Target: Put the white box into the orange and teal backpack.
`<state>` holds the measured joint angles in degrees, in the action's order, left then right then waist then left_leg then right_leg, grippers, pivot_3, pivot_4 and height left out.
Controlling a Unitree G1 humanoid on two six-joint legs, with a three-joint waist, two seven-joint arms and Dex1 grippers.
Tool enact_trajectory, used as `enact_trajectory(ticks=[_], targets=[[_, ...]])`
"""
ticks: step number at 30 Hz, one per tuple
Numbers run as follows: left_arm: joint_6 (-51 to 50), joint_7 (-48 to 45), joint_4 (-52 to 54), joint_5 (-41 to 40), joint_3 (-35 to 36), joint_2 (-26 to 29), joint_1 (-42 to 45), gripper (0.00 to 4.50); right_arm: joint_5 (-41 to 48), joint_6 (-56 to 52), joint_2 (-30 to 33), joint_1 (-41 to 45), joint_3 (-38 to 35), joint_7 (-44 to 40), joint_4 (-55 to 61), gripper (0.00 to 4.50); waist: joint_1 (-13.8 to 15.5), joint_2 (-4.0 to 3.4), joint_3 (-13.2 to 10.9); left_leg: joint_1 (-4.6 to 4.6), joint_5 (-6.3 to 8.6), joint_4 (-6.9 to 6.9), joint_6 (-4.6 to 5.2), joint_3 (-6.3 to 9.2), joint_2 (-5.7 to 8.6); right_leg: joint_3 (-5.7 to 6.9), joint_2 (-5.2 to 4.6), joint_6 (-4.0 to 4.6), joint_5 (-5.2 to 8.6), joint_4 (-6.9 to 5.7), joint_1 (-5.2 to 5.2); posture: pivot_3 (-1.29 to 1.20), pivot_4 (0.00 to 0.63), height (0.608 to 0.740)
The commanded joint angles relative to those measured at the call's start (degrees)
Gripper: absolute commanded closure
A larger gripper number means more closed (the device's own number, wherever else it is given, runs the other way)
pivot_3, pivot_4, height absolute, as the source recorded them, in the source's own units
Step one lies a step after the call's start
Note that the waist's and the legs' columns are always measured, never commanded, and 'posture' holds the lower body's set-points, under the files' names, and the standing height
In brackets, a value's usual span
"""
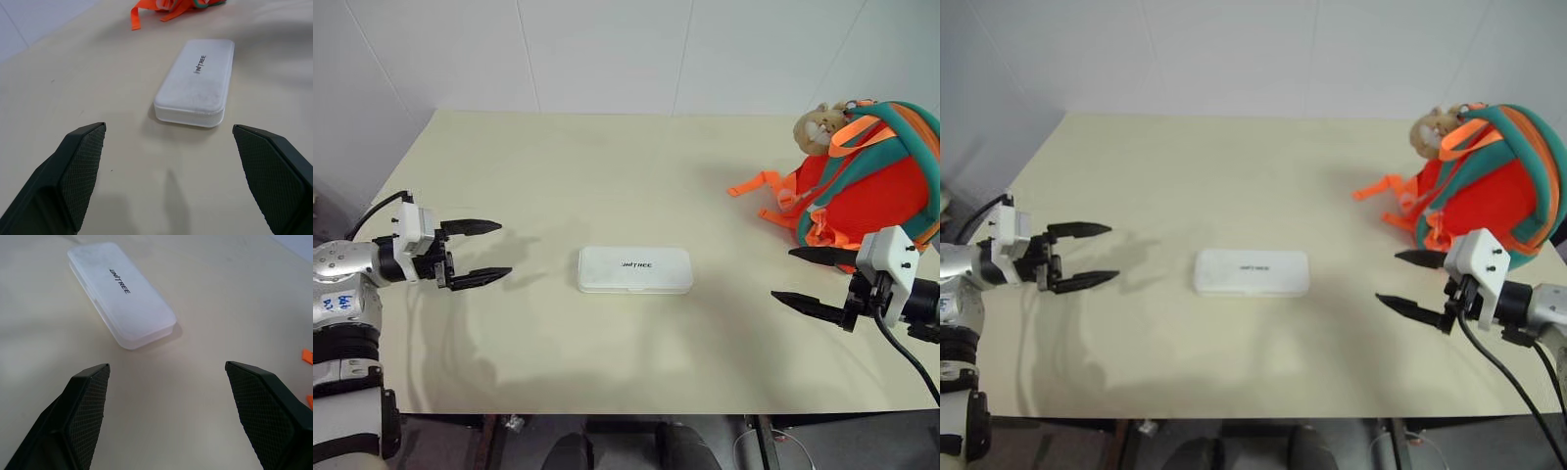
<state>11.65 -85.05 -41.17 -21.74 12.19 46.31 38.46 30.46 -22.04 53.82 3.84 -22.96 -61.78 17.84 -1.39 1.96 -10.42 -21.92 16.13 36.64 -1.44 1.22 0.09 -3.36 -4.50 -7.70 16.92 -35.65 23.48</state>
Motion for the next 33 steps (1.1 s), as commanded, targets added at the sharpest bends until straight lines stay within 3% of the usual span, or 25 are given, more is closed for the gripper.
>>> enact_trajectory(ticks=[1, 14, 22, 33], targets=[[0.52, -0.9, -0.09, -0.12, 0.29, 0.83, 2.18, 0.07, 2.56, -1.38, 0.17, 1.29, -1.79, 1.54, 3.35, 0.0, -0.01, 0.0, 0.0, 0.0, 0.0, 0.02, 0.0, 0.0, 0.0, 0.0, 0.0, 0.0, 0.0, 0.0, 0.0, 0.0, 0.15, 0.74], [-0.4, -0.1, 2.67, -0.53, 0.39, -0.18, -1.56, 0.07, 3.94, -3.75, -2.15, 7.39, 4.52, 5.04, 4.57, 0.0, -0.07, -0.01, 0.0, -0.16, 0.06, 0.43, 0.07, 0.07, -0.2, 0.0, -0.03, -0.07, -0.04, -0.1, 0.0, 0.0, 0.15, 0.74], [-2.94, 5.15, 7.41, -0.1, 1.18, -0.16, -5.11, 0.07, 3.4, -4.16, -4.21, 10.09, 7.91, 6.63, 3.9, 0.0, -0.08, -0.01, -0.01, -0.18, 0.09, 0.38, 0.1, 0.08, -0.26, 0.02, -0.04, -0.07, -0.04, -0.01, 0.01, 0.0, 0.15, 0.74], [-1.7, 10.08, 5.67, 2.74, -0.58, -1.07, -1.14, 0.07, -1.21, -5.52, -7.96, 10.62, 13.6, 13.34, 4.15, 0.0, -0.04, -0.01, 0.0, -0.19, 0.09, 0.39, 0.1, 0.08, -0.19, 0.02, -0.05, -0.07, -0.04, 0.0, 0.01, 0.0, 0.15, 0.74]])
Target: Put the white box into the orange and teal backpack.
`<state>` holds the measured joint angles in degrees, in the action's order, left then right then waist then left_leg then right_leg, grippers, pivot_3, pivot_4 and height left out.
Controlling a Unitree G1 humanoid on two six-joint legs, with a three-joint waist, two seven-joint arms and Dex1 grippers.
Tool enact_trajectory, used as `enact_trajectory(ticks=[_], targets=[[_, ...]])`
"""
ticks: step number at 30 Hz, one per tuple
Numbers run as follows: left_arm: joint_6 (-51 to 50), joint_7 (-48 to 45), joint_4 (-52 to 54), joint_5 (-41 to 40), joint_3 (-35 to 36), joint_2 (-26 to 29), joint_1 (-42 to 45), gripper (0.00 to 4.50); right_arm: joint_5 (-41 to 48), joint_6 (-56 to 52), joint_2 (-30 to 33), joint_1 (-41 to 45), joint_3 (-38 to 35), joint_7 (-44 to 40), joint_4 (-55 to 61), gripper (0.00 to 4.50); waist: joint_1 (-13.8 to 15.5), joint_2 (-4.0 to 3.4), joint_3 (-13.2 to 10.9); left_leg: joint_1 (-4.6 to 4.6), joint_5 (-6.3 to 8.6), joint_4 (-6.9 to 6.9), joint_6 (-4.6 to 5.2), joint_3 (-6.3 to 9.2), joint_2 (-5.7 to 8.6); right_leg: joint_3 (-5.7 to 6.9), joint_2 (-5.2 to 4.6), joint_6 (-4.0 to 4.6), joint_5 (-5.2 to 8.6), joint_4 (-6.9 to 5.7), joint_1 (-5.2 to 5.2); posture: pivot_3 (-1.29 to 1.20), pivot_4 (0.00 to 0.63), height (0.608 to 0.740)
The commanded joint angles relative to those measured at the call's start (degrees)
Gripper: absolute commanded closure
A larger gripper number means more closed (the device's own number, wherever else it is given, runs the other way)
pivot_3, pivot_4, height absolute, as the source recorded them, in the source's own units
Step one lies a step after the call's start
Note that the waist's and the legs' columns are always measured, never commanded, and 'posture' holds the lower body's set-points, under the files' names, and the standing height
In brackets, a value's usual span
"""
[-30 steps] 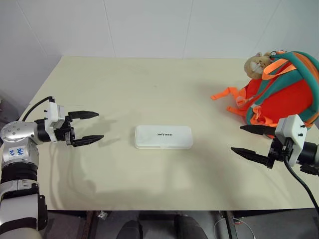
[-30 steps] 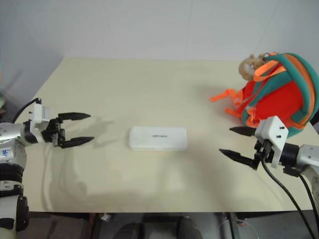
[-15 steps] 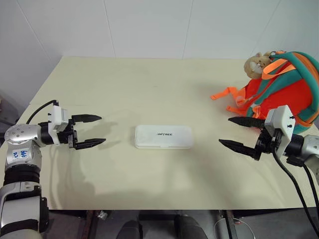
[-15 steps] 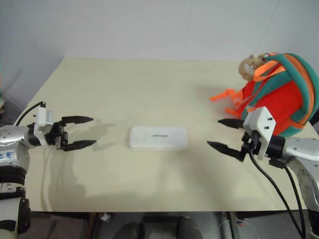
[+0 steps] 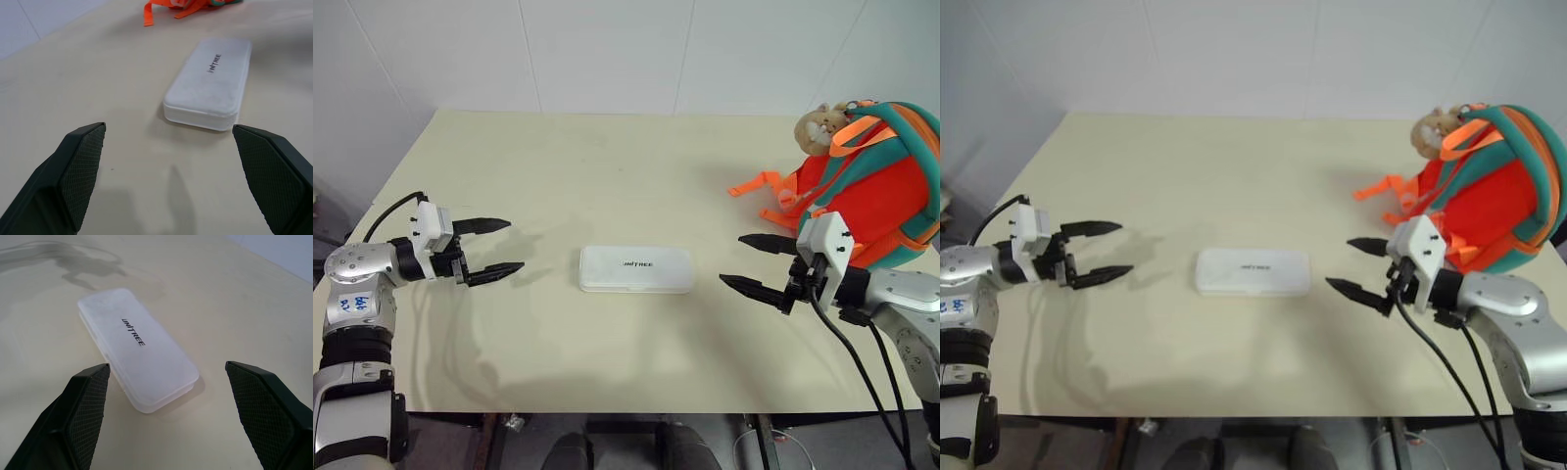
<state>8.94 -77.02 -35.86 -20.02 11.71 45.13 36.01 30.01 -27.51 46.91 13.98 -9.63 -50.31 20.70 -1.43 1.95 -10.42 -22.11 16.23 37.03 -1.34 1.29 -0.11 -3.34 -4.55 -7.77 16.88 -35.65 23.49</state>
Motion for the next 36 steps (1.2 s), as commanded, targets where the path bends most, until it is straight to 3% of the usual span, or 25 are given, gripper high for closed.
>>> enact_trajectory(ticks=[1, 2, 5, 16, 18, 25, 36], targets=[[0.33, 2.62, 0.44, 1.33, -0.36, 0.06, 1.67, 0.07, -1.05, -0.49, -1.58, 0.69, 0.6, 2.85, 1.3, 0.0, 0.0, 0.0, 0.0, 0.0, 0.0, 0.0, 0.0, 0.0, 0.01, 0.0, 0.0, 0.0, 0.0, 0.01, 0.0, 0.0, 0.15, 0.74], [0.39, 2.63, 0.47, 1.83, -1.01, -0.05, 2.05, 0.07, -1.75, -1.09, -1.97, 0.9, 0.9, 4.16, 1.0, 0.0, -0.01, 0.0, 0.0, -0.02, 0.0, -0.01, 0.01, 0.0, 0.01, 0.0, 0.01, 0.0, 0.0, 0.0, 0.02, 0.0, 0.15, 0.74], [-0.71, 4.39, 0.29, 2.01, -1.44, -1.04, 3.29, 0.69, -3.15, -2.37, -2.51, 0.45, 1.54, 6.35, 0.93, 0.64, 0.01, 0.0, 0.0, -0.05, 0.01, 0.01, 0.01, 0.0, 0.1, 0.01, 0.01, 0.0, 0.0, 0.0, 0.03, 0.0, 0.15, 0.74], [-5.39, 6.91, 1.37, 3.56, -3.8, -2.54, 4.75, 4.21, -10.81, -1.56, -3.61, 2.03, 6.21, 9.5, -3.35, 4.38, -0.07, 0.0, 0.0, -0.05, 0.01, 0.02, 0.02, -0.01, 0.21, 0.01, 0.04, -0.01, 0.0, -0.03, 0.03, 0.0, 0.15, 0.74], [-6.53, 7.17, 1.66, 5.33, -5.76, -2.51, 4.64, 4.5, -12.2, -1.08, -4.25, 3.06, 7.46, 9.87, -4.83, 4.38, -0.09, 0.0, 0.0, -0.05, 0.01, 0.02, 0.02, -0.01, 0.21, 0.01, 0.05, -0.01, 0.0, -0.03, 0.04, 0.0, 0.15, 0.74], [-19.89, 8.26, 0.29, 6.68, -9.97, -4.24, 5.84, 4.5, -17.87, 0.21, -6.54, 6.51, 12.38, 10.97, -9.83, 4.38, -0.13, 0.0, 0.0, -0.06, 0.01, 0.03, 0.02, -0.01, 0.24, 0.02, 0.06, -0.01, -0.01, -0.21, 0.04, 0.0, 0.15, 0.74], [-26.43, 9.79, -2.15, 8.61, -13.7, -10.0, 8.69, 4.5, -26.02, 4.94, -10.49, 13.51, 17.83, 11.76, -21.25, 4.38, -0.1, 0.0, 0.0, -0.11, 0.01, 0.04, 0.02, -0.01, 0.26, 0.03, 0.07, -0.03, -0.01, -0.21, 0.09, 0.0, 0.15, 0.74]])
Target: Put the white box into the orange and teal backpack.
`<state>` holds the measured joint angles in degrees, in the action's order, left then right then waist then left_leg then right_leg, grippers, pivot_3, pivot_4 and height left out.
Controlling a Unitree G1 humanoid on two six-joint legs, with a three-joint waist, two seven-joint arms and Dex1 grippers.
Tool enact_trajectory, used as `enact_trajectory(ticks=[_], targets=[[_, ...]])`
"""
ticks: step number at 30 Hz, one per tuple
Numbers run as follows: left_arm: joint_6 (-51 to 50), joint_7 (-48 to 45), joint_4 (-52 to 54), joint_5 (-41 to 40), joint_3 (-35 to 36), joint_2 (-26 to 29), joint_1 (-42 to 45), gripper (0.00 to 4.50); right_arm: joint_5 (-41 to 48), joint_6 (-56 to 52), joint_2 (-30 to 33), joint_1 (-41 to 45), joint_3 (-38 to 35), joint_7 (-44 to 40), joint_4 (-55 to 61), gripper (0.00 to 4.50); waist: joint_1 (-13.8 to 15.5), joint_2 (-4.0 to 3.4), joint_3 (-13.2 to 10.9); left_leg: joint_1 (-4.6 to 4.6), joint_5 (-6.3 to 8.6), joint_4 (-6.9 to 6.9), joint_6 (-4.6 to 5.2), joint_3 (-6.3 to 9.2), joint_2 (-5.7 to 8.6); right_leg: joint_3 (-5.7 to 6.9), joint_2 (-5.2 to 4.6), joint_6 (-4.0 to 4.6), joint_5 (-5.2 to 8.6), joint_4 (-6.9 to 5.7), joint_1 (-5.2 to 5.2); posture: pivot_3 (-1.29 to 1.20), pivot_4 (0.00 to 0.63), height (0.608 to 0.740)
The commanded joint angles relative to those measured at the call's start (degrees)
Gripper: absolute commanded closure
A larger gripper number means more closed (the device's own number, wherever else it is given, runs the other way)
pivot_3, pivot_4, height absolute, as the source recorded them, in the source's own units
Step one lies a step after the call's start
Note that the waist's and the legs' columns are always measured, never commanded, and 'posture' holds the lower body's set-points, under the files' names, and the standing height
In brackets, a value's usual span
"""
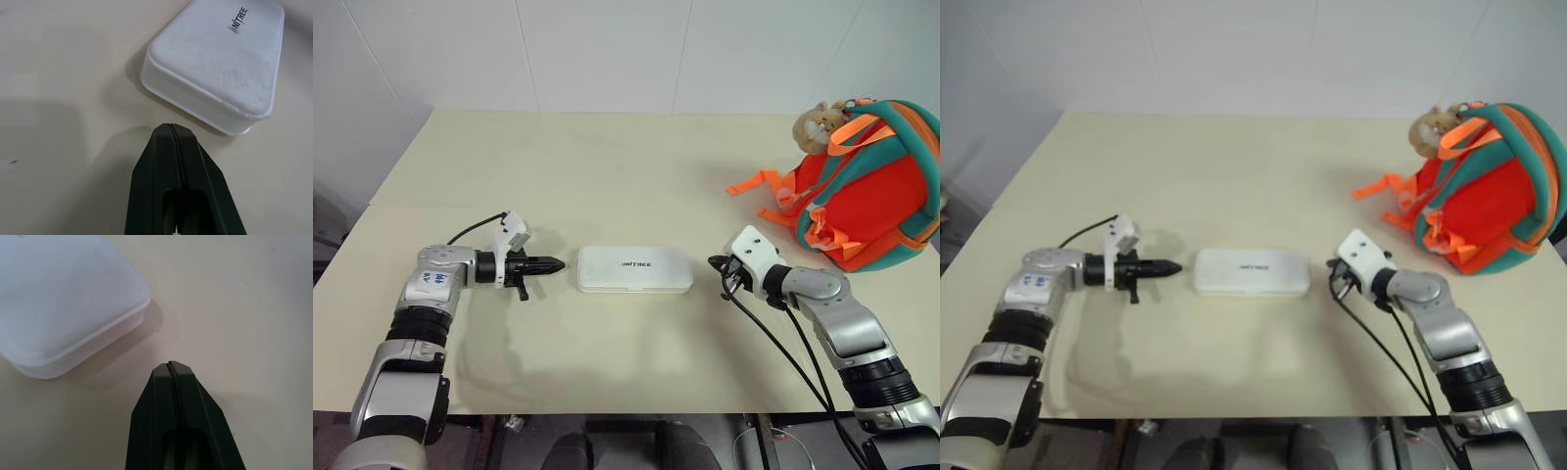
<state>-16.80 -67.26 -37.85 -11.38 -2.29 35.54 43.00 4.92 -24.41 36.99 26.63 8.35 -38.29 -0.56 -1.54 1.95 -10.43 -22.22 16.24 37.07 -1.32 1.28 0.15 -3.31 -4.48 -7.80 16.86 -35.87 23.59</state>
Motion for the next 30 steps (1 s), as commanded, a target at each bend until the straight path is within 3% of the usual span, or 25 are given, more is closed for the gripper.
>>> enact_trajectory(ticks=[1, 17, 30], targets=[[-0.86, -0.07, -0.29, 0.0, 0.31, -0.56, 1.85, 4.5, -1.1, 2.02, -0.72, 0.94, -0.16, -0.35, -0.2, 4.38, 0.01, 0.0, 0.0, -0.02, 0.0, 0.0, 0.0, -0.01, 0.0, 0.0, 0.0, 0.0, 0.0, 0.0, 0.02, 0.0, 0.15, 0.74], [-2.16, -3.38, 2.81, 1.19, -2.73, -3.28, 2.92, 4.5, -1.59, -0.35, -3.44, 1.17, 3.75, -5.4, 5.68, 4.38, -0.01, 0.0, 0.0, -0.05, 0.0, 0.02, 0.0, -0.01, 0.01, -0.01, 0.0, 0.0, 0.0, -0.01, 0.04, 0.0, 0.15, 0.74], [-7.63, -6.71, 14.51, 0.32, -4.38, -0.18, -3.02, 4.5, 0.69, -6.87, -0.72, -3.52, 3.76, -11.7, 17.3, 4.38, -0.01, -0.01, -0.01, -0.05, 0.01, 0.02, 0.0, -0.01, 0.0, -0.02, -0.01, 0.0, 0.0, 0.0, 0.04, 0.0, 0.15, 0.74]])
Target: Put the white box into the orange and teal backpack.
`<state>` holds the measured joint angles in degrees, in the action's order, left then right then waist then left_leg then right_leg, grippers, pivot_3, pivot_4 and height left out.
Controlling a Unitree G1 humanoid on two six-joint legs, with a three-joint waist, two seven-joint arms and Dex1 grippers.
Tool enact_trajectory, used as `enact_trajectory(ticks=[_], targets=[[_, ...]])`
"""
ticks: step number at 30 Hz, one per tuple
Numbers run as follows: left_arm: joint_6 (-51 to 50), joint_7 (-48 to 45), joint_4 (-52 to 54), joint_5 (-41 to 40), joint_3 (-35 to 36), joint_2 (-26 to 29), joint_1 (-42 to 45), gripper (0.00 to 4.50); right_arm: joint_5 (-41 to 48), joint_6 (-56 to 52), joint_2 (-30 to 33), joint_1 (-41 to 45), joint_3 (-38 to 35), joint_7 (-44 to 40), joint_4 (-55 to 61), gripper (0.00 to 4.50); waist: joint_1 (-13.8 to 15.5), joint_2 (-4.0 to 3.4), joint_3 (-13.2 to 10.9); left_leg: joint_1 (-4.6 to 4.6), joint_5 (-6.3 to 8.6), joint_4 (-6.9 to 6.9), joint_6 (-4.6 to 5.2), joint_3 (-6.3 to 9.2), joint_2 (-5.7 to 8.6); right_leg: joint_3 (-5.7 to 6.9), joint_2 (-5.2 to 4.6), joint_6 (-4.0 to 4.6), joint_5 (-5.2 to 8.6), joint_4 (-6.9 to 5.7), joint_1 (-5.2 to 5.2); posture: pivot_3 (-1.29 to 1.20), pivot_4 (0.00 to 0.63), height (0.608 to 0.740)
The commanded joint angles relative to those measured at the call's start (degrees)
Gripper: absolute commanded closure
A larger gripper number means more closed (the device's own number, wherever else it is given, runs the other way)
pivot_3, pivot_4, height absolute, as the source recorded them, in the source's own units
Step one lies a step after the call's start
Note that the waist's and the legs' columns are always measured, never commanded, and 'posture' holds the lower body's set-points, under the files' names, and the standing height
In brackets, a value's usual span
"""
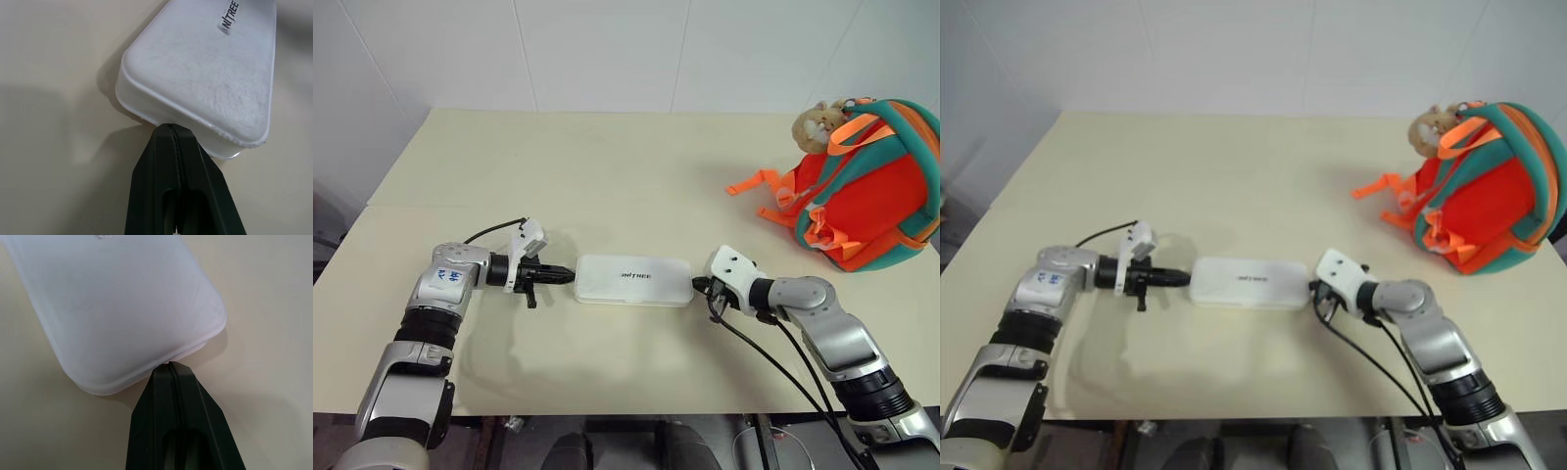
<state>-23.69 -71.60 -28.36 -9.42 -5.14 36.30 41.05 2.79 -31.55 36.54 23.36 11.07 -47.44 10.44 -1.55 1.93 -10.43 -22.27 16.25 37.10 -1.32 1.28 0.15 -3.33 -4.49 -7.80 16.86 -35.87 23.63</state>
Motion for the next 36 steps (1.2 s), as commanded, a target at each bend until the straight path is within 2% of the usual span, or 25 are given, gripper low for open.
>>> enact_trajectory(ticks=[1, 10, 16, 32, 36], targets=[[-1.23, -2.58, 6.14, -1.79, -1.6, -0.65, -1.71, 4.5, 2.83, -0.03, 0.05, -0.69, 0.89, -2.75, 6.99, 4.38, 0.03, 0.0, 0.0, 0.0, 0.0, 0.0, 0.0, 0.01, 0.0, 0.01, 0.0, 0.0, 0.0, 0.0, 0.0, 0.0, 0.15, 0.74], [-9.48, -2.08, 19.89, -4.33, -1.28, 1.23, -8.31, 4.5, 4.62, -3.16, 4.1, -3.93, -1.21, -5.63, 12.6, 4.38, 0.06, 0.0, 0.0, 0.0, 0.01, -0.03, 0.01, 0.02, -0.03, 0.0, -0.01, 0.01, 0.0, 0.05, -0.01, 0.0, 0.15, 0.74], [-13.27, -0.75, 25.01, -5.53, -0.5, 1.95, -11.25, 4.5, 5.19, -4.09, 4.91, -4.31, -1.98, -5.81, 13.61, 4.38, 0.06, 0.0, 0.0, 0.05, 0.02, -0.01, 0.01, 0.02, -0.04, -0.02, -0.01, 0.02, 0.01, 0.21, -0.03, 0.0, 0.15, 0.74], [-8.51, 2.34, 17.89, -3.76, -0.31, 0.99, -7.89, 4.5, 5.49, -2.78, 4.46, -4.56, -2.66, -5.77, 10.9, 4.38, 0.11, 0.0, 0.0, 0.07, 0.01, 0.01, 0.01, 0.03, -0.02, -0.01, -0.02, 0.03, 0.01, 0.21, -0.05, 0.0, 0.15, 0.74], [-7.67, 2.12, 16.81, -3.72, -0.69, 0.99, -7.09, 4.5, 5.48, -2.23, 6.34, -5.98, -3.44, -6.48, 10.93, 4.38, 0.12, 0.0, 0.0, 0.05, 0.02, -0.02, 0.01, 0.03, -0.02, 0.0, -0.02, 0.03, 0.01, 0.25, -0.04, 0.0, 0.15, 0.74]])
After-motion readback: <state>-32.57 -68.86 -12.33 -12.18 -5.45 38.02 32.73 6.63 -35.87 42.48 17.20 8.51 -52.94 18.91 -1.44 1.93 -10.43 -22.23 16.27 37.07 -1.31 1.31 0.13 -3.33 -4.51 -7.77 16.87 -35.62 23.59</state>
